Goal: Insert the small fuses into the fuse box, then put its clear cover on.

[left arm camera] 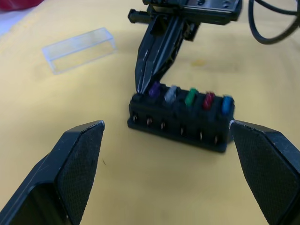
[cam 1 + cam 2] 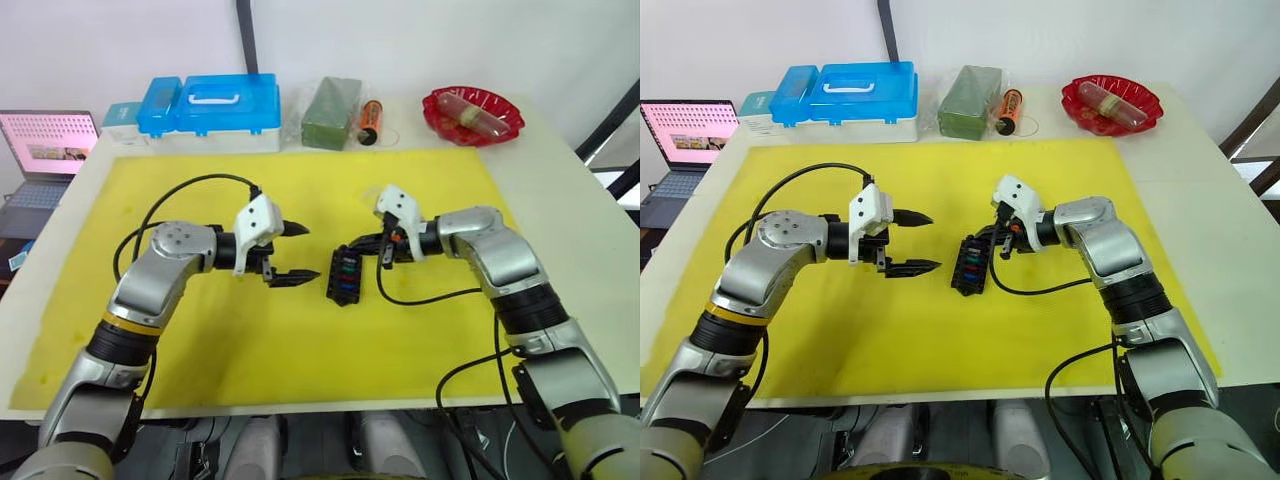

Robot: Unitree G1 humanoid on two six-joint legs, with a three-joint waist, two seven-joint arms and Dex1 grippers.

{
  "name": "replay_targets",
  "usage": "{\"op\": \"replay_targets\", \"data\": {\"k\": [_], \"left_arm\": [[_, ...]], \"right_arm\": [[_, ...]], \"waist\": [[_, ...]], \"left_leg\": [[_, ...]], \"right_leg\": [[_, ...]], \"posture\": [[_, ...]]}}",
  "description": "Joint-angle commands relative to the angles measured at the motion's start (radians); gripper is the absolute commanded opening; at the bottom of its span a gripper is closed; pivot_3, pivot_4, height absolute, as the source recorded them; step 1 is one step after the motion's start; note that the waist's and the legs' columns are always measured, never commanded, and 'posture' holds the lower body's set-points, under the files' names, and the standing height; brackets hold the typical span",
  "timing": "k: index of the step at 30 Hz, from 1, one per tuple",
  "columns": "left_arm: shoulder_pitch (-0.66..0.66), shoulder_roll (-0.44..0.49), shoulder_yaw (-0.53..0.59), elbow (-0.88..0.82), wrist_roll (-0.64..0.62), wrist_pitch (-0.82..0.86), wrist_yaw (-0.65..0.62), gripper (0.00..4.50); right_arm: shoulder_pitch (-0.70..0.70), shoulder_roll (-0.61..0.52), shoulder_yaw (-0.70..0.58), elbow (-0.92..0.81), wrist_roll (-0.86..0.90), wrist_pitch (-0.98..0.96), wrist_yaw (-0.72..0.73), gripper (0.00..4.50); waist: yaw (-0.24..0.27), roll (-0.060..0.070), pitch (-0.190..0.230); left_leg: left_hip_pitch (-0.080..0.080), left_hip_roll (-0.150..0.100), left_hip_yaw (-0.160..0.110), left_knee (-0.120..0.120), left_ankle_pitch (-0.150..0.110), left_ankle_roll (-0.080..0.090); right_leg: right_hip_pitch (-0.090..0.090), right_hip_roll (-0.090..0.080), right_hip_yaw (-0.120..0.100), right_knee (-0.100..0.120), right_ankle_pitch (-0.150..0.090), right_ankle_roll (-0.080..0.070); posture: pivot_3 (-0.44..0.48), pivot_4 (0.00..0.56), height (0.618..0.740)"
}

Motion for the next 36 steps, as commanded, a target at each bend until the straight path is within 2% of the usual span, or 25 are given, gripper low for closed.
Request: {"op": "replay_targets", "data": {"k": [1,7,15,20,25,29,36], "left_arm": [[-0.034,-0.016,-0.001,0.007,0.009,-0.032,-0.005,4.50],[-0.053,-0.026,-0.007,0.043,0.013,-0.061,-0.036,4.50],[-0.084,0.015,0.003,0.109,0.012,-0.076,-0.109,4.50],[-0.112,0.101,0.034,0.128,-0.002,-0.005,-0.159,4.50],[-0.110,0.184,0.081,0.120,-0.026,0.021,-0.199,4.50],[-0.088,0.198,0.106,0.081,-0.044,0.056,-0.182,4.50],[-0.030,0.174,0.113,-0.008,-0.069,0.098,-0.135,4.50]], "right_arm": [[-0.035,-0.008,-0.053,-0.068,0.054,0.040,-0.010,0.01],[-0.049,-0.059,-0.129,-0.165,0.122,0.141,-0.040,0.01],[0.066,-0.269,-0.185,-0.291,0.160,0.129,0.010,0.01],[0.206,-0.423,-0.309,-0.323,0.227,0.142,0.069,1.27],[0.288,-0.497,-0.378,-0.361,0.266,0.145,0.067,3.13],[0.309,-0.499,-0.382,-0.355,0.277,0.148,0.051,4.49],[0.278,-0.450,-0.341,-0.365,0.309,0.198,-0.020,4.49]], "waist": [[0.001,0.000,0.000],[0.006,0.000,0.000],[0.023,0.000,0.001],[0.026,0.000,0.001],[0.022,0.001,0.001],[0.024,0.000,0.001],[0.026,0.000,0.001]], "left_leg": [[0.000,0.000,0.000,0.000,0.000,0.000],[-0.001,0.000,0.000,0.000,0.000,0.000],[-0.002,0.000,0.001,0.000,0.000,0.000],[-0.002,0.000,0.001,0.000,0.000,0.000],[-0.002,0.000,0.002,0.000,0.000,0.000],[-0.001,0.001,0.002,0.000,0.000,0.000],[-0.002,0.000,0.002,0.000,0.000,0.000]], "right_leg": [[0.000,0.000,0.000,0.000,0.000,0.000],[-0.001,0.000,0.000,0.000,0.000,0.000],[-0.001,-0.001,0.000,-0.001,0.000,0.000],[-0.002,0.000,0.000,-0.001,0.000,0.000],[-0.002,-0.001,0.000,-0.001,0.000,0.000],[-0.002,0.000,0.000,0.000,0.000,0.000],[-0.002,0.000,0.000,-0.001,0.000,0.000]], "posture": [[0.000,0.150,0.740],[0.000,0.150,0.740],[0.000,0.150,0.740],[0.000,0.150,0.740],[0.000,0.150,0.740],[0.000,0.150,0.740],[0.000,0.150,0.740]]}}
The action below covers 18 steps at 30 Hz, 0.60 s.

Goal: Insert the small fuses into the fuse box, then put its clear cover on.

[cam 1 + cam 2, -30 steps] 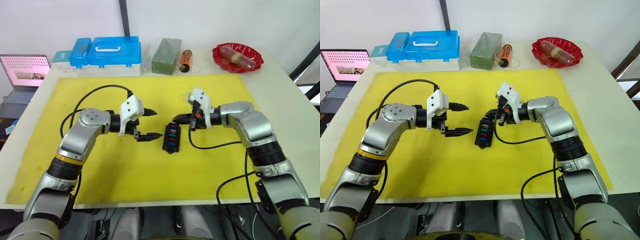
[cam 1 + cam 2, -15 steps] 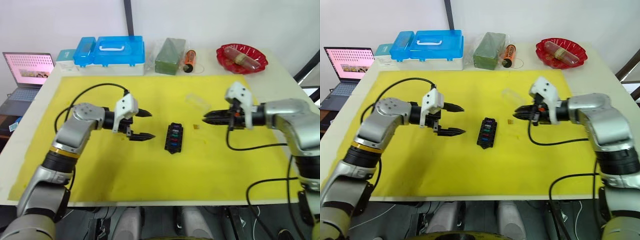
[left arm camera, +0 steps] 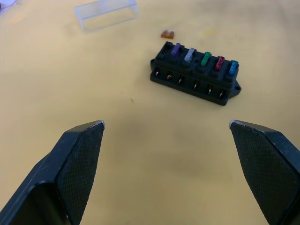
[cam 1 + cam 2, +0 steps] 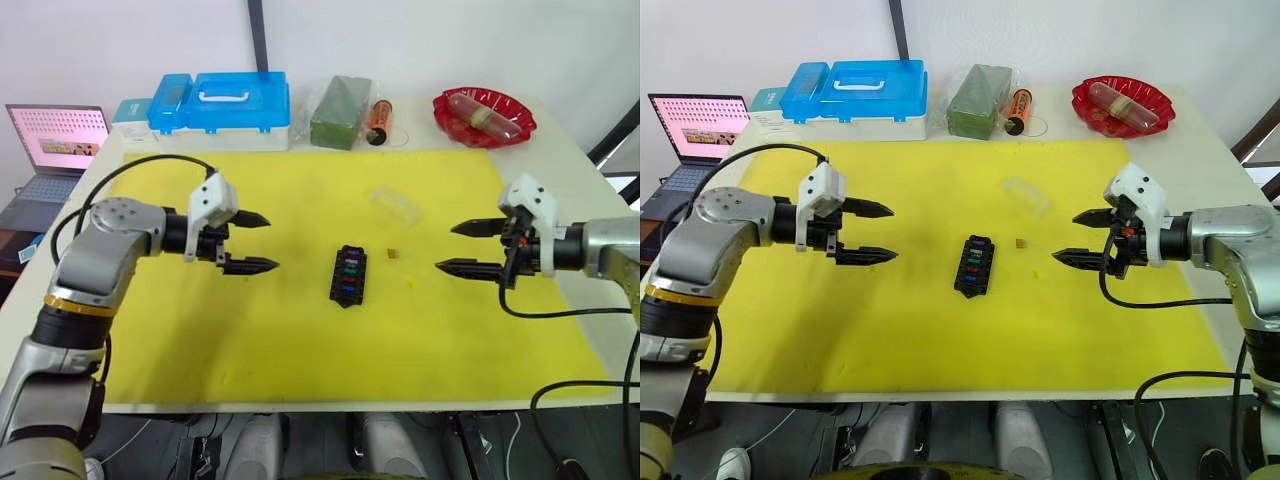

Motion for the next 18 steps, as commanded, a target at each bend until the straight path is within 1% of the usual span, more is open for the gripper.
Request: {"op": "replay_targets", "data": {"k": [1,3,6,9,11,12,13,18], "left_arm": [[-0.001,-0.022,0.016,-0.051,-0.016,-0.002,0.033,4.50],[-0.002,-0.044,0.002,-0.064,-0.014,-0.002,0.047,4.50],[-0.010,-0.065,-0.010,-0.080,-0.013,0.001,0.050,4.50],[-0.006,-0.076,-0.018,-0.084,-0.002,-0.010,0.064,4.50],[-0.002,-0.081,-0.021,-0.088,-0.002,-0.011,0.072,4.50],[0.001,-0.086,-0.023,-0.089,-0.001,-0.014,0.076,4.50],[0.002,-0.090,-0.026,-0.090,0.000,-0.017,0.080,4.50],[0.000,-0.111,-0.031,-0.095,0.003,-0.023,0.096,4.50]], "right_arm": [[-0.044,0.036,0.031,-0.007,0.003,0.001,-0.047,4.49],[-0.086,0.082,0.079,0.033,-0.006,0.029,-0.083,4.49],[-0.187,0.150,0.166,0.142,-0.025,0.099,-0.118,4.49],[-0.268,0.201,0.227,0.257,-0.053,0.109,-0.125,3.88],[-0.310,0.223,0.260,0.329,-0.079,0.101,-0.127,3.27],[-0.334,0.236,0.275,0.373,-0.094,0.094,-0.126,2.83],[-0.352,0.245,0.286,0.408,-0.102,0.092,-0.121,2.55],[-0.395,0.264,0.325,0.500,-0.131,0.071,-0.078,2.55]], "waist": [[0.000,0.000,0.000],[0.000,0.000,0.000],[-0.004,0.000,0.000],[-0.003,0.000,0.000],[-0.002,0.000,0.000],[-0.002,0.000,0.000],[-0.001,0.000,0.000],[0.001,0.000,0.000]], "left_leg": [[0.000,0.000,0.000,0.000,0.000,0.000],[0.000,0.000,0.000,0.000,0.000,0.000],[0.000,0.000,0.000,0.000,0.000,0.000],[0.000,0.000,0.000,0.000,0.000,0.000],[0.000,0.000,0.000,0.000,0.000,0.000],[0.000,0.000,0.000,0.000,0.000,0.000],[0.000,0.000,0.000,0.000,0.000,0.000],[-0.001,-0.001,0.000,0.000,0.000,0.000]], "right_leg": [[0.000,0.000,0.000,0.000,0.000,0.000],[0.000,0.000,0.000,0.000,0.000,0.000],[0.000,0.000,0.000,0.000,0.000,0.000],[-0.001,0.000,0.000,0.001,0.000,0.000],[-0.001,0.000,0.000,0.000,0.000,0.000],[-0.001,0.000,0.000,0.000,0.000,0.000],[-0.001,0.000,0.000,0.000,0.000,0.000],[-0.001,0.000,0.000,0.000,0.000,0.000]], "posture": [[0.000,0.150,0.740],[0.000,0.150,0.740],[0.000,0.150,0.740],[0.000,0.150,0.740],[0.000,0.150,0.740],[0.000,0.150,0.740],[0.000,0.150,0.740],[0.000,0.150,0.740]]}}
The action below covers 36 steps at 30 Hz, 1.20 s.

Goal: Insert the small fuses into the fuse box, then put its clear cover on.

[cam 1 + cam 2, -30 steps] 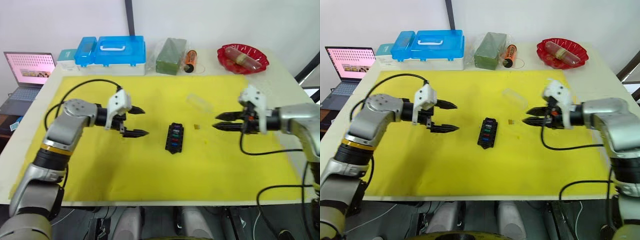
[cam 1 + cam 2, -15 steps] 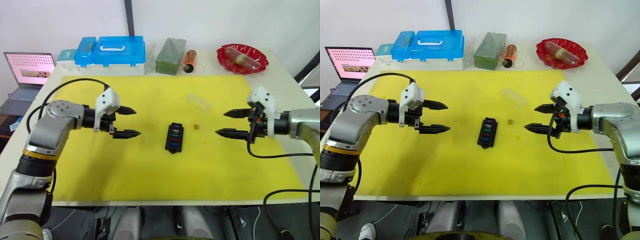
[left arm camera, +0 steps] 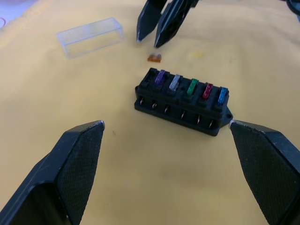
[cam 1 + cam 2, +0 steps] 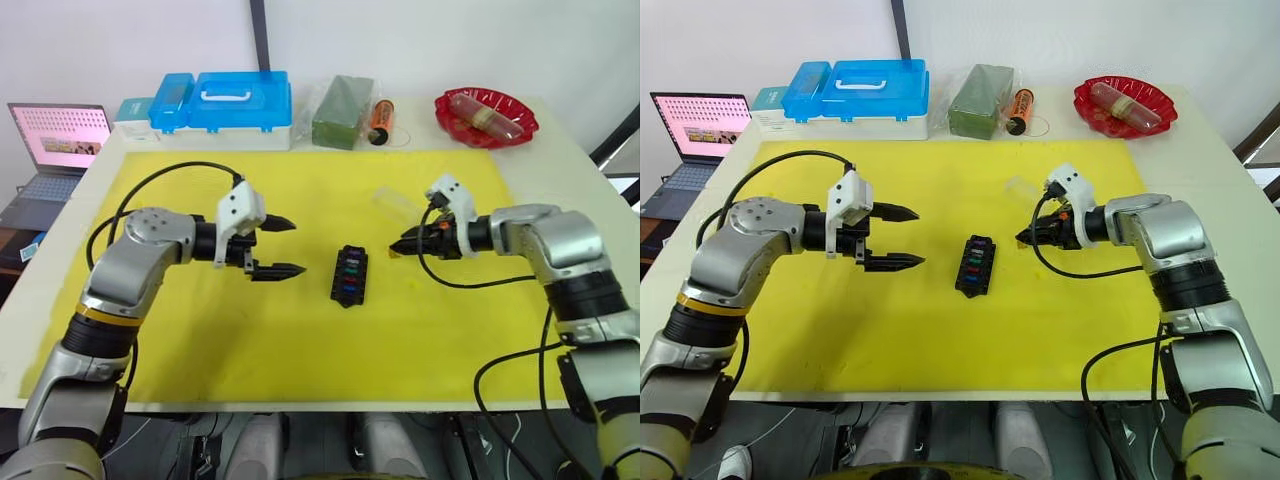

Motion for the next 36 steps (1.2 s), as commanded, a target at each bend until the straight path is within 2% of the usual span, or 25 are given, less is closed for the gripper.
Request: {"op": "replay_targets", "data": {"k": [1,15,18,21,36], "left_arm": [[-0.009,-0.005,0.008,-0.029,-0.002,-0.018,0.013,4.50],[0.000,-0.021,0.004,-0.032,0.004,-0.032,0.032,4.50],[-0.005,-0.021,0.004,-0.026,0.005,-0.037,0.031,4.50],[-0.005,-0.023,0.003,-0.027,0.005,-0.038,0.031,4.50],[-0.003,-0.039,-0.002,-0.024,0.010,-0.050,0.036,4.50]], "right_arm": [[-0.035,0.001,0.003,0.031,-0.016,-0.019,0.030,2.55],[-0.017,0.015,0.018,0.101,-0.047,-0.039,0.100,2.55],[-0.009,0.013,0.024,0.105,-0.052,-0.033,0.104,2.06],[-0.006,0.016,0.017,0.105,-0.046,-0.015,0.104,1.04],[-0.027,0.070,-0.041,0.152,-0.019,0.108,0.067,1.04]], "waist": [[-0.001,0.000,0.000],[-0.002,0.000,0.000],[-0.003,0.000,0.000],[-0.003,0.000,0.000],[-0.004,0.000,0.000]], "left_leg": [[0.000,0.000,0.000,0.000,0.000,0.000],[0.000,0.000,0.000,0.000,0.000,0.000],[0.000,0.000,0.000,0.000,0.000,0.000],[0.000,0.000,0.000,0.000,0.000,0.000],[0.000,0.000,0.000,0.000,0.000,0.000]], "right_leg": [[0.000,0.000,0.000,0.000,0.000,0.000],[0.000,0.000,0.000,0.000,0.000,0.000],[0.000,0.000,0.000,0.000,0.000,0.000],[0.000,0.000,0.000,0.000,0.000,0.000],[0.000,0.000,0.000,0.001,0.000,0.000]], "posture": [[0.000,0.150,0.740],[0.000,0.150,0.740],[0.000,0.150,0.740],[0.000,0.150,0.740],[0.000,0.150,0.740]]}}
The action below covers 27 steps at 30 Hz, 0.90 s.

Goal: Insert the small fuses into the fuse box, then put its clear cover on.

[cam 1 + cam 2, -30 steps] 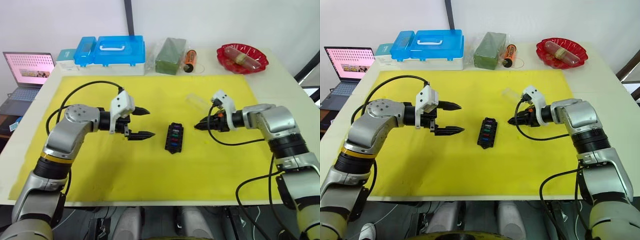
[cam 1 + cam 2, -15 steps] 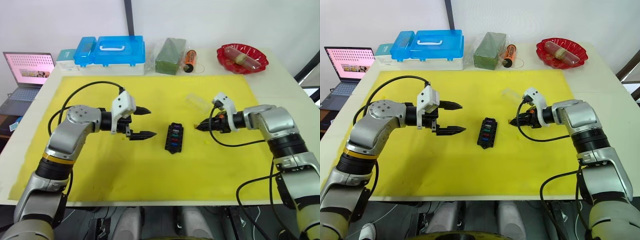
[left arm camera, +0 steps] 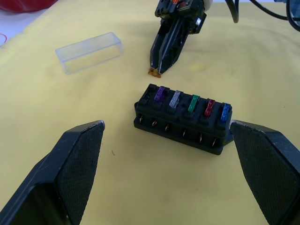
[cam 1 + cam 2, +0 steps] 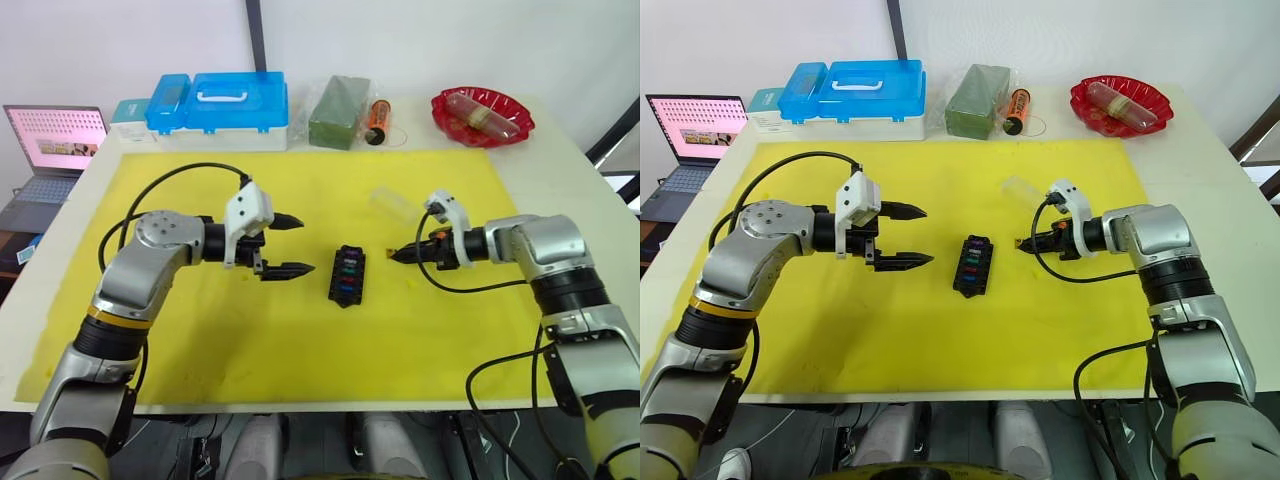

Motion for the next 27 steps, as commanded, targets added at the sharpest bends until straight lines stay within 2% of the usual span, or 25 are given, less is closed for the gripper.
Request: {"op": "replay_targets", "data": {"k": [1,5,8,9,10,17,23,27], "left_arm": [[-0.009,-0.003,0.002,-0.019,0.002,-0.022,0.005,4.50],[-0.007,-0.006,0.002,-0.020,0.003,-0.024,0.008,4.50],[-0.006,-0.009,0.002,-0.019,0.004,-0.026,0.010,4.50],[-0.005,-0.009,0.002,-0.019,0.004,-0.026,0.010,4.50],[-0.005,-0.010,0.002,-0.019,0.004,-0.027,0.010,4.50],[0.002,-0.009,0.005,-0.020,0.006,-0.031,0.014,4.50],[0.011,-0.011,0.009,-0.032,0.002,-0.026,0.020,4.50],[0.021,-0.011,0.007,-0.036,0.002,-0.027,0.024,4.50]], "right_arm": [[-0.016,0.019,-0.010,0.010,0.011,0.028,-0.009,1.04],[-0.029,0.039,-0.035,0.022,0.018,0.054,-0.031,1.04],[-0.032,0.047,-0.041,0.025,0.017,0.064,-0.042,0.51],[-0.032,0.047,-0.042,0.024,0.017,0.066,-0.044,0.14],[-0.032,0.049,-0.045,0.023,0.020,0.072,-0.048,0.03],[0.000,0.052,-0.114,-0.098,0.079,0.230,-0.126,0.03],[0.034,0.141,-0.357,-0.247,0.110,0.515,-0.339,0.03],[0.146,0.170,-0.451,-0.391,0.226,0.569,-0.470,0.03]], "waist": [[-0.001,0.000,0.000],[-0.003,0.000,0.000],[-0.003,0.000,0.000],[-0.003,0.000,0.000],[-0.003,0.000,0.000],[-0.002,0.000,0.000],[0.001,0.000,0.000],[0.006,0.000,0.000]], "left_leg": [[0.000,0.000,0.000,0.000,0.000,0.000],[0.000,0.000,0.000,0.000,0.000,0.000],[0.000,0.000,0.000,0.000,0.000,0.000],[0.000,0.000,0.000,0.000,0.000,0.000],[0.000,0.000,0.000,0.000,0.000,0.000],[0.000,0.000,0.000,0.000,0.000,0.000],[0.000,0.000,0.000,0.000,0.000,0.000],[0.000,0.000,-0.001,0.000,0.000,0.000]], "right_leg": [[0.000,0.000,0.000,0.000,0.000,0.000],[0.000,0.000,0.000,0.000,0.000,0.000],[0.000,0.000,0.000,0.000,0.000,0.000],[0.000,0.000,0.000,0.000,0.000,0.000],[0.000,0.000,0.000,0.000,0.000,0.000],[0.000,0.000,0.000,0.001,0.000,0.000],[0.000,0.000,0.000,0.001,0.000,0.000],[0.000,0.000,0.000,0.001,0.000,0.000]], "posture": [[0.000,0.150,0.740],[0.000,0.150,0.740],[0.000,0.150,0.740],[0.000,0.150,0.740],[0.000,0.150,0.740],[0.000,0.150,0.740],[0.000,0.150,0.740],[0.000,0.150,0.740]]}}
